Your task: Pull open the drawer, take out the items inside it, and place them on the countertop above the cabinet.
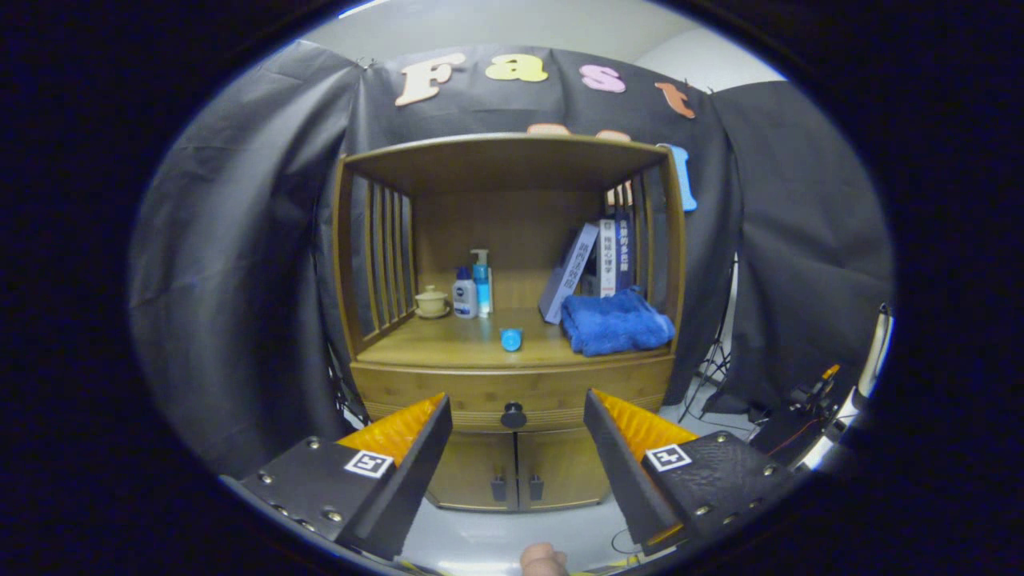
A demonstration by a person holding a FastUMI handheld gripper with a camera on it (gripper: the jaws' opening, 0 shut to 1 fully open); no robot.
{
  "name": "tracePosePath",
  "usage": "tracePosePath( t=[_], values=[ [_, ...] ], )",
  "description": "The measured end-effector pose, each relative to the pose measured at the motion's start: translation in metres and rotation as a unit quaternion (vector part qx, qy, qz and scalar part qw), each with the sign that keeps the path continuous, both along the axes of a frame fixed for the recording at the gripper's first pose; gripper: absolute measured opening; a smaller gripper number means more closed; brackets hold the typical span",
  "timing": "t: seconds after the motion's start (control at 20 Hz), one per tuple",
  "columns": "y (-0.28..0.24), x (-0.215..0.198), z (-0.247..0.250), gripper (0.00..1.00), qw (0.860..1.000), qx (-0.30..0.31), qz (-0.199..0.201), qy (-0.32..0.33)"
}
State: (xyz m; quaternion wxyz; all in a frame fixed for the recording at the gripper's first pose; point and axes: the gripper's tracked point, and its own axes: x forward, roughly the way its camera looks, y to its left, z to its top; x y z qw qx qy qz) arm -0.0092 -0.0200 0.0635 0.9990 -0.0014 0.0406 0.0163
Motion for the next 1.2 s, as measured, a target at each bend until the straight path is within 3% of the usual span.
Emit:
tracePosePath(
  t=[0.15,0.5,0.85,1.2],
  values=[
    [-0.019,-0.024,0.022,0.99,1.000,0.000,-0.021,0.000],
    [-0.037,-0.057,0.047,0.99,1.000,0.012,-0.018,-0.003],
    [-0.034,-0.068,0.034,0.99,1.000,0.026,0.013,0.006],
    [-0.041,-0.066,0.026,0.99,1.000,-0.003,0.009,0.008]
  ],
)
